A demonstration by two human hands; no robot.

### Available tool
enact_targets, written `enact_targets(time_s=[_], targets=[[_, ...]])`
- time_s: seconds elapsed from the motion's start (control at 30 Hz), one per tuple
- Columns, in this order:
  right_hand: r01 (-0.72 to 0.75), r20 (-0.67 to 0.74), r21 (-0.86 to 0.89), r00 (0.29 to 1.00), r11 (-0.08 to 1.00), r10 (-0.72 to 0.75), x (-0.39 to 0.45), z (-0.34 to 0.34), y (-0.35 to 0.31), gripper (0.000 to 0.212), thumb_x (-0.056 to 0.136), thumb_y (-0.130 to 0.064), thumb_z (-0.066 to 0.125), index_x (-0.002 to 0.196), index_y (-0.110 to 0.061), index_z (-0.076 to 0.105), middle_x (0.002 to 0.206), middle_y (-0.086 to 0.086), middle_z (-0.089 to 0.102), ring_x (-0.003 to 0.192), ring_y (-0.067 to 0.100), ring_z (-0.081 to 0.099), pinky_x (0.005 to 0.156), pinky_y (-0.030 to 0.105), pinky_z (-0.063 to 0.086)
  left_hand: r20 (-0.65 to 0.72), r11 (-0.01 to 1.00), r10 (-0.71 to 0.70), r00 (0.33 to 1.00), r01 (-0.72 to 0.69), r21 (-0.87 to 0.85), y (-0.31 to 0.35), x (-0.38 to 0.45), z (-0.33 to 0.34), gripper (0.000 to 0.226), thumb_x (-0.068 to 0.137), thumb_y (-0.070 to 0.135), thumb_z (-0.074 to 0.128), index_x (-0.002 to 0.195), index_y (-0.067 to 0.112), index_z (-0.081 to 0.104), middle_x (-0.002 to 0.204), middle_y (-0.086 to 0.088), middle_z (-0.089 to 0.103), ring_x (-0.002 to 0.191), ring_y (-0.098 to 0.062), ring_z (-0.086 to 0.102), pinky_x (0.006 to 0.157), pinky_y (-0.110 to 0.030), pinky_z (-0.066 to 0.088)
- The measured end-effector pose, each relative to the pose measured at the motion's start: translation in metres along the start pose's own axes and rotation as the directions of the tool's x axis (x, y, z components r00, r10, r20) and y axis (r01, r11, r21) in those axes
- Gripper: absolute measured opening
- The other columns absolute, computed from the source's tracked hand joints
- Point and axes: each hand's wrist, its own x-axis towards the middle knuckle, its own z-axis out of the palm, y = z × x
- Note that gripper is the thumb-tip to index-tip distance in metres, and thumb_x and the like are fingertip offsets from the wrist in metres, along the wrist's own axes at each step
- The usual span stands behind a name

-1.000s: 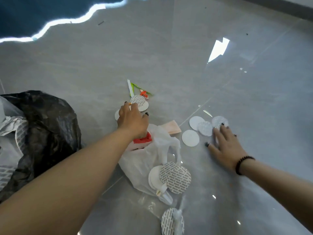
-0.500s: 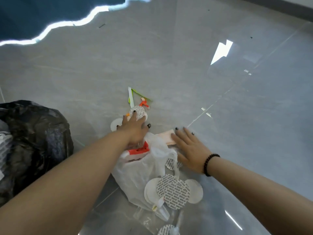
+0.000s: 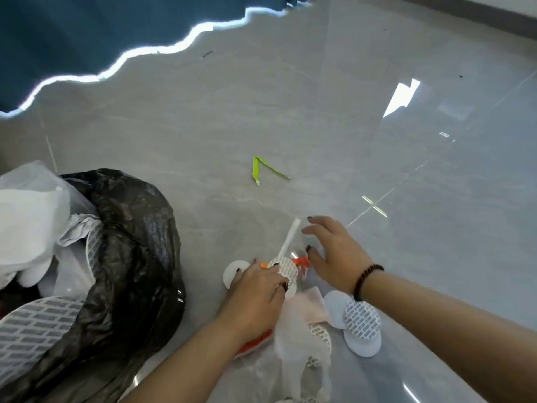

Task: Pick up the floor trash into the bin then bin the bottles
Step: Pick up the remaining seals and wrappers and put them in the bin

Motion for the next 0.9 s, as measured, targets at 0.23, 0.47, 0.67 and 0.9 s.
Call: enact_targets(time_s=[0.23, 0.47, 0.67, 0.9], targets=[[-0.242, 0.095, -0.066, 0.964, 0.968, 0.247, 0.135, -0.002, -0.020, 0.061, 0.091, -0.033, 0.053, 0.145, -0.014, 0.031, 0.155, 0.009, 0.015, 0.142, 0.028, 0.016, 0.112, 0.038, 0.027, -0.186, 0.976, -0.161, 0.969, 0.128, -0.176, -0.009, 0.029, -0.021, 0.039, 0.093, 0.012, 0.046, 0.130, 0.019, 0.057, 0.150, 0.000, 0.041, 0.146, -0.019, 0.019, 0.117, -0.032, 0.022], [-0.151, 0.253, -0.329, 0.937, 0.932, 0.241, 0.182, 0.008, 0.003, 0.057, 0.086, -0.047, 0.056, 0.128, -0.009, 0.050, 0.143, 0.011, 0.033, 0.139, 0.033, 0.019, 0.111, 0.040, 0.027, -0.200, 0.934, -0.312, 0.929, 0.261, -0.243, -0.030, 0.045, -0.024, 0.041, 0.097, 0.019, 0.047, 0.138, 0.020, 0.046, 0.156, 0.002, 0.028, 0.147, -0.015, 0.012, 0.117, -0.028, 0.014], [-0.083, 0.168, -0.265, 0.977, 0.961, 0.130, 0.128, 0.018, 0.014, 0.060, 0.089, -0.031, 0.056, 0.140, -0.008, 0.036, 0.151, 0.004, 0.029, 0.142, 0.024, 0.016, 0.115, 0.037, 0.022, -0.190, 0.939, -0.285, 0.939, 0.234, -0.254, -0.033, 0.022, -0.012, 0.043, 0.097, 0.020, 0.046, 0.140, 0.022, 0.045, 0.155, 0.006, 0.030, 0.145, -0.009, 0.016, 0.115, -0.021, 0.012], [0.140, 0.131, -0.189, 0.984, 0.972, -0.116, 0.013, 0.003, 0.009, 0.052, 0.090, -0.019, 0.056, 0.138, -0.004, 0.043, 0.145, 0.008, 0.041, 0.135, 0.023, 0.037, 0.111, 0.027, 0.027, -0.347, 0.959, -0.170, 0.922, 0.073, -0.274, -0.011, -0.008, -0.001, 0.067, 0.087, 0.009, 0.055, 0.147, 0.014, 0.028, 0.153, -0.001, 0.028, 0.140, -0.016, 0.027, 0.111, -0.023, 0.022]])
